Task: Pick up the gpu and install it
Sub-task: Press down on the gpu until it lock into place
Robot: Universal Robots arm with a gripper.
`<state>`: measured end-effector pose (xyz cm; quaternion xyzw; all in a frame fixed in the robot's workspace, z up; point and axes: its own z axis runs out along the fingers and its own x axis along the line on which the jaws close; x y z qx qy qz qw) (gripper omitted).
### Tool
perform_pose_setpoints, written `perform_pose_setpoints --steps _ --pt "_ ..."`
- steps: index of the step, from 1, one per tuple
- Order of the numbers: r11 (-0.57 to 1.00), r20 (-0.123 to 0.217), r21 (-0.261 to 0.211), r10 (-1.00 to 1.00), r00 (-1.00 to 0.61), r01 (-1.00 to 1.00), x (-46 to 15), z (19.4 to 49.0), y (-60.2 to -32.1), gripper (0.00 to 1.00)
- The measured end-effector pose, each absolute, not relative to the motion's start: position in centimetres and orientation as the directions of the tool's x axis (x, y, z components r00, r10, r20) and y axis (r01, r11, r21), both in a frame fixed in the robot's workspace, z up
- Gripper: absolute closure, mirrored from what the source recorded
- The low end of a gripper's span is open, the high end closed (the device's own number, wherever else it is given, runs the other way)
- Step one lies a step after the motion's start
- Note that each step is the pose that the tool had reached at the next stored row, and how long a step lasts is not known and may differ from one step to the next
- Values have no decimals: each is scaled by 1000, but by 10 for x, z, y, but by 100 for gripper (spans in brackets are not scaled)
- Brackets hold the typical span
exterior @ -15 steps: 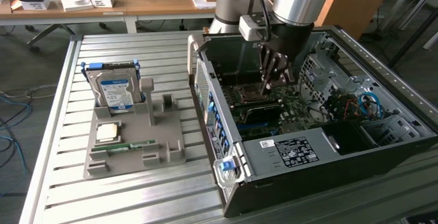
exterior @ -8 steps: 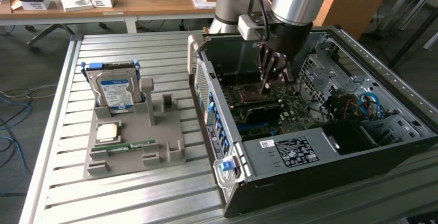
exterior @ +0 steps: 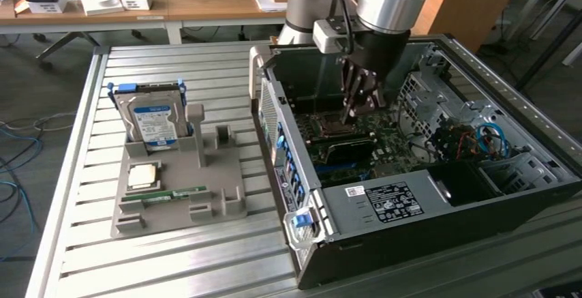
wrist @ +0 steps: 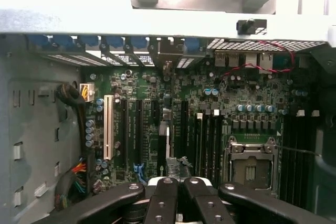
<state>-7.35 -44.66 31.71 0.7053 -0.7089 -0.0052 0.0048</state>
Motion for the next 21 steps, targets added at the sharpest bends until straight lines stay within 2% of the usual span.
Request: perform_pose_setpoints --steps 21 --pt "6 1 14 -1000 -6 -1000 -79 293 -446 89"
